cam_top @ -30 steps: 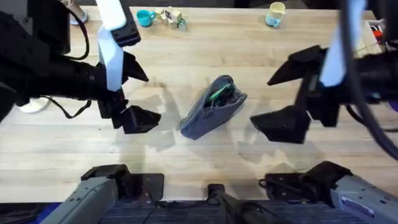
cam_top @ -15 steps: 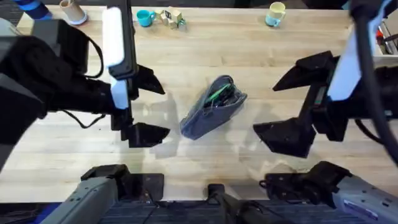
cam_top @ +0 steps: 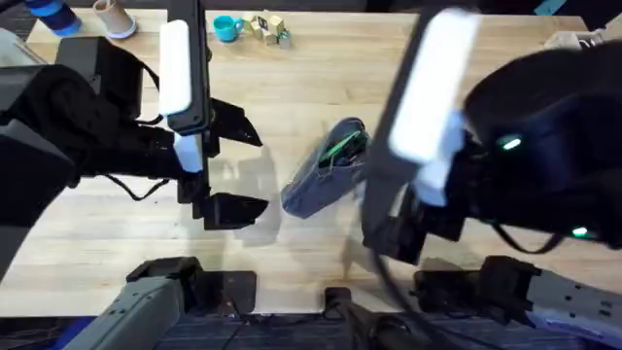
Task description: Unzip the bag, pick up the pens from the table one at a time and place them inside, then zip the bag closed.
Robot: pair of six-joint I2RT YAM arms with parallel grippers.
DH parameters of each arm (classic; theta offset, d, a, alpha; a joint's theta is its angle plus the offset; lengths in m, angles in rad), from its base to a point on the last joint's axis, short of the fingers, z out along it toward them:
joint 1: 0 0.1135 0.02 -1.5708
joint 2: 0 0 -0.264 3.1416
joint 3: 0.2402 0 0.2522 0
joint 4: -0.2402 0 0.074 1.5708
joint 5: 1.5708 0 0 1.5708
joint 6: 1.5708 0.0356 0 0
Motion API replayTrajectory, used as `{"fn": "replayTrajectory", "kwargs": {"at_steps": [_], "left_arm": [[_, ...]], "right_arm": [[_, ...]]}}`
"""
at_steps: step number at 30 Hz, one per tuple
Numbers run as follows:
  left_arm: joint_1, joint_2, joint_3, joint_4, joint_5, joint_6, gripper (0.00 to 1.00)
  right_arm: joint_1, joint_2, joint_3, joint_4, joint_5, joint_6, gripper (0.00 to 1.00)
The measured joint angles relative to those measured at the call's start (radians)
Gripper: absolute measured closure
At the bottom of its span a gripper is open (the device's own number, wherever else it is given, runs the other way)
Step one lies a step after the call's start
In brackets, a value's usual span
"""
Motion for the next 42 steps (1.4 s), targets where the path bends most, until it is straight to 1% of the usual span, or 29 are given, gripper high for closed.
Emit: {"fn": "replayTrajectory", "kwargs": {"at_steps": [4,10,13,19,29,33,37,42], "left_arm": [[0.000,0.000,0.000,0.000,0.000,0.002,0.007],[0.000,0.000,0.000,0.000,0.000,0.005,0.006],[0.000,0.000,0.000,0.000,0.000,0.005,0.007],[0.000,0.000,0.000,0.000,0.000,0.006,0.006],[0.000,0.000,0.000,0.000,0.000,0.006,0.007],[0.000,0.000,0.000,0.000,0.000,0.006,0.008],[0.000,0.000,0.000,-0.001,0.000,0.006,0.007],[0.000,0.000,0.000,-0.016,0.000,0.006,0.007]], "right_arm": [[0.041,0.074,-0.008,0.009,0.035,0.010,0.003],[0.050,0.229,-0.011,0.058,0.054,0.011,0.003],[0.050,0.271,-0.017,0.102,0.058,0.011,0.003],[0.050,0.272,-0.019,0.199,0.065,0.011,0.003],[0.051,0.276,-0.019,0.212,0.066,-0.017,0.004],[0.051,0.313,-0.019,0.232,0.066,-0.020,0.004],[0.051,0.352,-0.019,0.285,0.066,-0.023,0.004],[0.051,0.355,-0.019,0.294,0.066,-0.024,0.003]]}}
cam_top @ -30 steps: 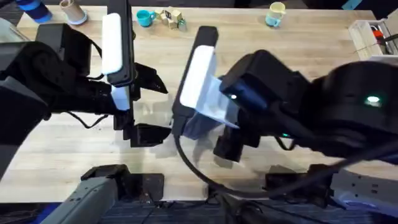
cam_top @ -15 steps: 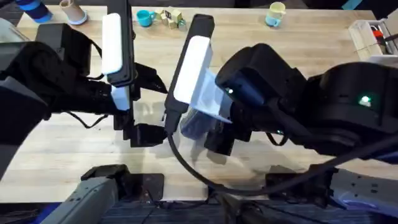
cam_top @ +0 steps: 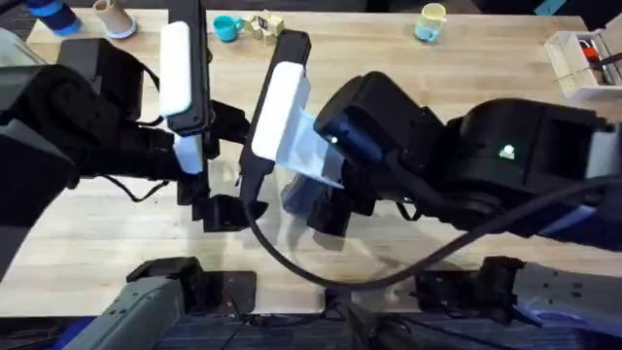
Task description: Unzip the bag, pick up the pens from the table one at a time and place them inside, then zip the bag closed.
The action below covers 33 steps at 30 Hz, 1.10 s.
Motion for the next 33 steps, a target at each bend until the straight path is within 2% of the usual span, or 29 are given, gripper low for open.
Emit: {"fn": "replayTrajectory", "kwargs": {"at_steps": [13,19,28,33], "left_arm": [[0.000,0.000,0.000,0.000,0.000,0.000,0.007],[0.000,0.000,0.000,0.000,0.000,0.000,0.007],[0.000,0.000,0.000,0.000,0.000,0.000,0.007],[0.000,0.000,0.000,0.000,0.000,0.000,0.007]], "right_arm": [[0.000,0.002,0.000,0.000,0.000,0.000,0.004],[-0.004,0.046,0.000,0.017,0.000,0.000,0.008],[-0.010,0.056,0.000,0.038,0.000,0.000,0.354],[-0.020,0.093,0.000,0.044,0.003,0.001,0.624]]}}
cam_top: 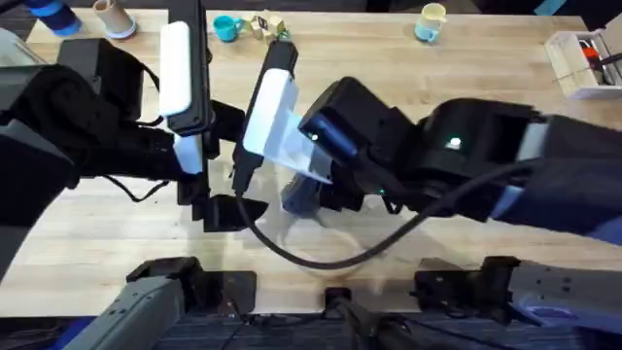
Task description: Unzip the bag, pick up the pens from the table one at a time and place them inside, then zip the bag closed.
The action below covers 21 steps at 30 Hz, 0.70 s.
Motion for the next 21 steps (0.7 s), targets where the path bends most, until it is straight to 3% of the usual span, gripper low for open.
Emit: {"fn": "replayTrajectory", "kwargs": {"at_steps": [6,21], "left_arm": [[0.000,0.000,0.000,0.000,0.000,0.000,0.008],[0.000,0.000,0.000,0.000,0.000,-0.001,0.008]], "right_arm": [[-0.001,0.031,0.000,0.006,0.008,0.011,0.948],[-0.001,0.031,0.000,0.040,0.011,0.012,0.967]]}}
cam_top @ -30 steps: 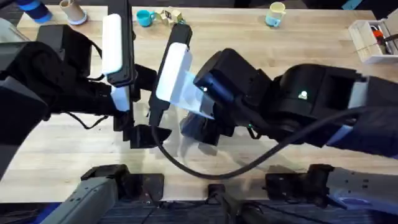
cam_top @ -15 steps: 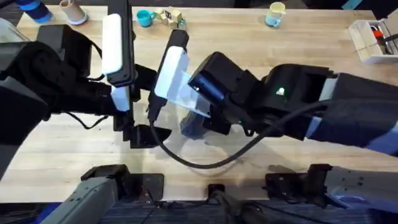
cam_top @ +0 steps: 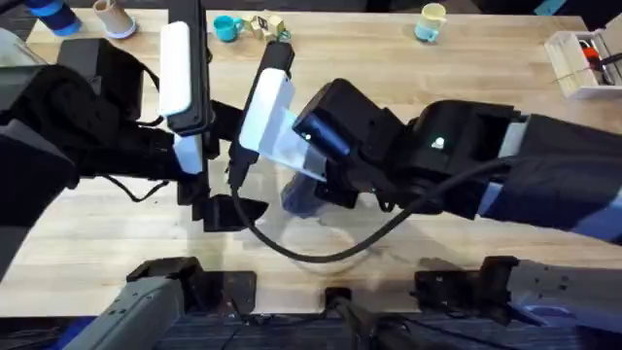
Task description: Unzip the bag, pick up the pens from the table one at a time and place them inside, then zip the bag closed.
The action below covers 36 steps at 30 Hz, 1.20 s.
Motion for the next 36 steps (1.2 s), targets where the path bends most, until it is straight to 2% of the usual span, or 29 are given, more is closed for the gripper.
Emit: {"fn": "replayTrajectory", "kwargs": {"at_steps": [6,14,15,23,31,36], "left_arm": [[0.000,0.000,0.000,0.000,0.000,0.000,0.008],[0.000,0.000,0.000,-0.005,0.002,0.000,0.007],[0.000,0.000,0.000,-0.007,0.020,0.000,0.008],[0.000,0.000,0.000,-0.017,0.082,0.000,0.008],[0.000,0.003,0.000,-0.066,0.103,0.000,0.008],[0.000,0.047,0.000,-0.067,0.107,0.000,0.008]], "right_arm": [[0.000,-0.024,-0.003,-0.001,-0.002,0.000,0.968],[0.001,-0.135,-0.006,-0.014,-0.016,0.000,0.969],[0.000,-0.151,-0.005,-0.019,-0.015,0.001,0.971],[-0.032,-0.152,0.016,-0.053,-0.021,0.010,0.972],[-0.085,-0.165,0.036,-0.066,-0.031,0.022,0.972],[-0.103,-0.165,0.037,-0.067,-0.057,0.026,0.972]]}}
